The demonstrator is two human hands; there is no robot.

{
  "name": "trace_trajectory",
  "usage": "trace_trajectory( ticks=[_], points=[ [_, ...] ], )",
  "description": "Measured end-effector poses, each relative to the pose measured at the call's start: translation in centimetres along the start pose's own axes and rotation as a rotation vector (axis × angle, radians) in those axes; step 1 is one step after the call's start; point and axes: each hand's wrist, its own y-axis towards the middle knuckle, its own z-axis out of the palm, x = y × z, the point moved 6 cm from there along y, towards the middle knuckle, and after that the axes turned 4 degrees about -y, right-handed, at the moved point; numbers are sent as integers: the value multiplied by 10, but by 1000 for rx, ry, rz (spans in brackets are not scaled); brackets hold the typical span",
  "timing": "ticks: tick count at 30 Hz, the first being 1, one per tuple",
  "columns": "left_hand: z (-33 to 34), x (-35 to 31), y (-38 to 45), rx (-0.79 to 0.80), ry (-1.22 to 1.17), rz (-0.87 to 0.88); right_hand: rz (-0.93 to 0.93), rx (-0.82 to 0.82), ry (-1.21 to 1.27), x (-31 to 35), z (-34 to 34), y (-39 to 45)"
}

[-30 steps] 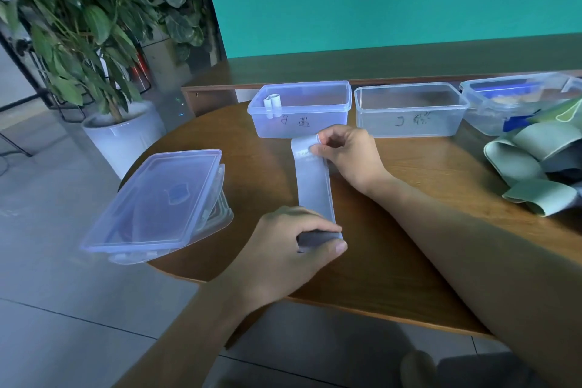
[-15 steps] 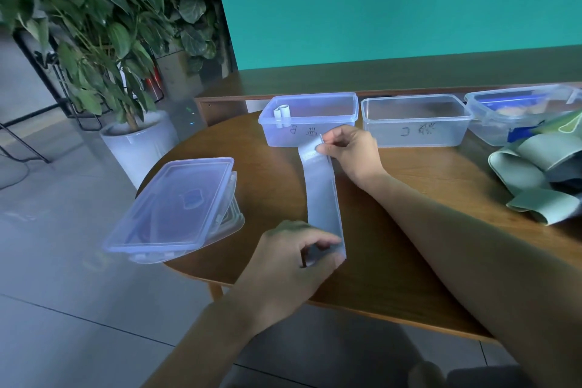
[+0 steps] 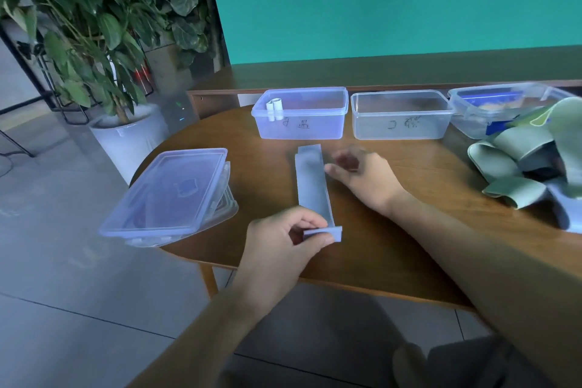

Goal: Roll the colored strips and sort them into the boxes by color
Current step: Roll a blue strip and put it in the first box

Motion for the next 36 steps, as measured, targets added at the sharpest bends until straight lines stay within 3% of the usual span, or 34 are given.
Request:
trace_trajectory(
  ticks=[5,8,11,17,20,36],
  points=[
    [4,-6,-18,12,67,153,-121,135,201,27,-13,-79],
    [-1,-9,-28,-8,111,276,-195,285,139,39,-17,-114],
    [0,-6,-34,-28,156,289,-265,358,87,43,-20,-131],
    [1,-1,-37,-33,134,264,-349,333,10,40,-22,-140],
    [3,-3,-37,-15,242,301,-371,311,-21,42,-22,-142],
    [-2,3,-33,-33,302,228,-257,355,-8,35,-21,-130]
  ],
)
